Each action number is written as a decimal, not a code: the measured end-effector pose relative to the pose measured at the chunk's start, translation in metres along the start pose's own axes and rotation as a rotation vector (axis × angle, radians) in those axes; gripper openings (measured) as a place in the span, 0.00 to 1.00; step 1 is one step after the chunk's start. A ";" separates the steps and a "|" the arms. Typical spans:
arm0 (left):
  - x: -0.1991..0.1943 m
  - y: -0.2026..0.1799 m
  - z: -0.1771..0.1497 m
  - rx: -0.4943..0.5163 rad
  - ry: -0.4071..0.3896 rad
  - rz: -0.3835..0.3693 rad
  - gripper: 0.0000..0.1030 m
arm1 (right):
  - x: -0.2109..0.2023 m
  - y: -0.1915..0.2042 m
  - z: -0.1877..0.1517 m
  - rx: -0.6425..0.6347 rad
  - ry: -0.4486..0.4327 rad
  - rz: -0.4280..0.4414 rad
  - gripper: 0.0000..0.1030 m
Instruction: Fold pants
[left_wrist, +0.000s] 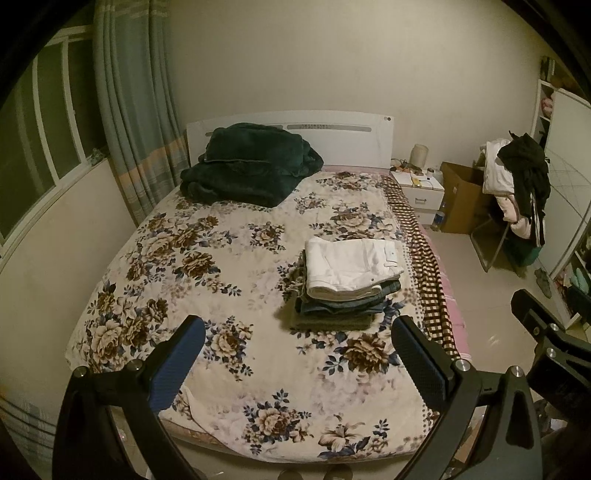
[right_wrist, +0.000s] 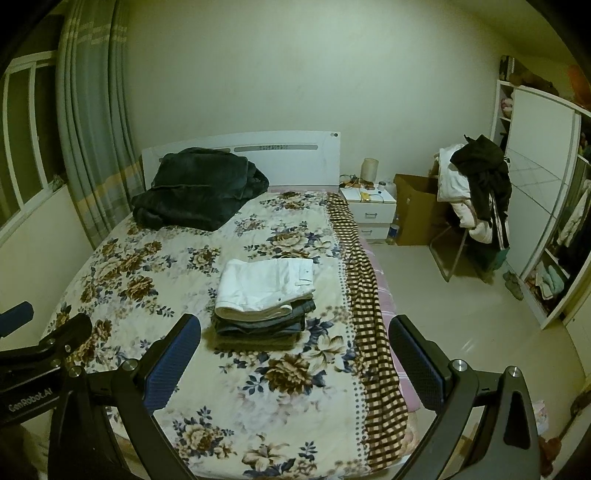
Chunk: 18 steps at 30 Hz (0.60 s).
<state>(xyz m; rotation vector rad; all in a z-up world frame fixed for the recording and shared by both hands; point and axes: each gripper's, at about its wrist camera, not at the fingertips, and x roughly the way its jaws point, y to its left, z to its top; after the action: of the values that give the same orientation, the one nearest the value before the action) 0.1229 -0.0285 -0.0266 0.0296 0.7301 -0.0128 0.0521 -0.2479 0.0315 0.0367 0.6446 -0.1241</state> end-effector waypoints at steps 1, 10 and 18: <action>0.000 0.000 0.000 -0.001 0.000 0.000 1.00 | 0.001 -0.001 -0.001 -0.001 0.000 0.002 1.00; 0.002 0.004 0.003 0.001 -0.004 0.001 1.00 | 0.000 -0.002 -0.001 0.003 0.000 0.008 1.00; 0.001 0.006 0.007 0.002 -0.012 0.001 1.00 | 0.000 -0.002 -0.001 0.004 -0.003 0.012 1.00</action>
<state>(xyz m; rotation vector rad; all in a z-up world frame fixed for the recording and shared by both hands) 0.1282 -0.0223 -0.0221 0.0323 0.7183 -0.0124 0.0514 -0.2493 0.0309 0.0443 0.6412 -0.1142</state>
